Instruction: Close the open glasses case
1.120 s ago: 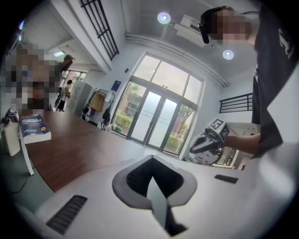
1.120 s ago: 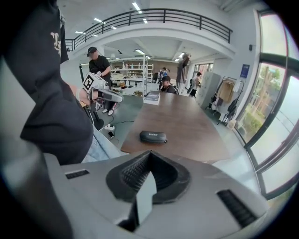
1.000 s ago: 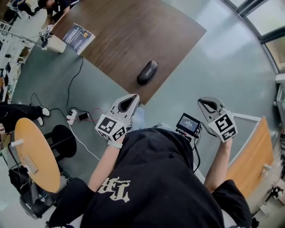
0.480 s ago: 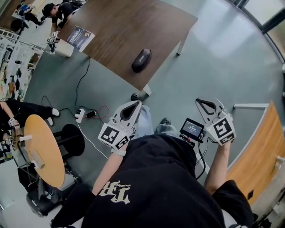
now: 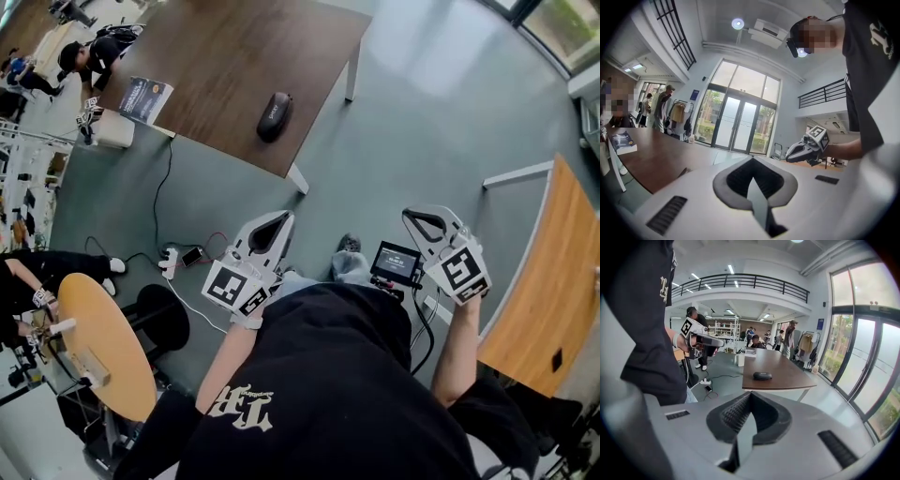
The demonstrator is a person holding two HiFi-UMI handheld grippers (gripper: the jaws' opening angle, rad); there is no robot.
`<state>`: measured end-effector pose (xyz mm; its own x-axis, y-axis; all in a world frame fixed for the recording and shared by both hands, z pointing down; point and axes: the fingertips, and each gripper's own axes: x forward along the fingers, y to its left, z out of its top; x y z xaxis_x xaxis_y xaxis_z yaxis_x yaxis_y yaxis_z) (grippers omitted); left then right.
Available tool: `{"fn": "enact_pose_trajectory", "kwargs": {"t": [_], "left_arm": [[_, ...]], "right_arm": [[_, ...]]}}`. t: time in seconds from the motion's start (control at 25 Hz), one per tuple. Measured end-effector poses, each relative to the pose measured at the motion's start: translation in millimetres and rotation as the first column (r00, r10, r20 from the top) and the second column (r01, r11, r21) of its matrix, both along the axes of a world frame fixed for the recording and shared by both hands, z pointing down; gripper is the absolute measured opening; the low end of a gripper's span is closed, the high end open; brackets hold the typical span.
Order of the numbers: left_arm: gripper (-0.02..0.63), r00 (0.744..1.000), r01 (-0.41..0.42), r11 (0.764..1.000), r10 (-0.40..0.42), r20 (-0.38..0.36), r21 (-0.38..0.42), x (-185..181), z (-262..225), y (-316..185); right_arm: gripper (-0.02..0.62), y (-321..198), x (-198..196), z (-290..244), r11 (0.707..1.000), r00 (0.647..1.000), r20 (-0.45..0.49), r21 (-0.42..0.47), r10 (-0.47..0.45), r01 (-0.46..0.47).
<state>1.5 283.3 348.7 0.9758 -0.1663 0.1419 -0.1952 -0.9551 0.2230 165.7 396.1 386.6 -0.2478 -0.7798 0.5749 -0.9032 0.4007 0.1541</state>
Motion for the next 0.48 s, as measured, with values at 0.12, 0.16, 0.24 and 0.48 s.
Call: {"fn": "enact_pose_trajectory", "kwargs": {"t": [0.12,0.16,0.24,0.48], "left_arm": [[0.003,1.0,-0.015,1.0,0.015,-0.022,0.014,-32.1,-9.6,8.7],[0.003,1.0,-0.013,1.0,0.013,-0.027,0.019,-46.1,-12.5,9.8],[0.003,1.0,-0.002,1.0,0.003,-0.03,0.025,-77.3,-15.4,11.4],[0.003,1.0,0.017,0.998,-0.016,-0.019,0.061,-172.8,-3.5,21.9]], "right_arm": [[-0.015,-4.4,-44.7,-6.7,1.0,1.0,0.007,0.012,-0.017,0.017],[-0.015,-9.1,-64.8,-9.6,0.999,0.999,0.007,0.016,-0.037,0.037],[-0.015,-18.0,-110.1,-15.0,0.996,0.996,-0.005,0.015,-0.092,0.092],[-0.015,-39.5,-236.4,-26.3,0.978,0.978,-0.035,0.015,-0.206,0.207]]}}
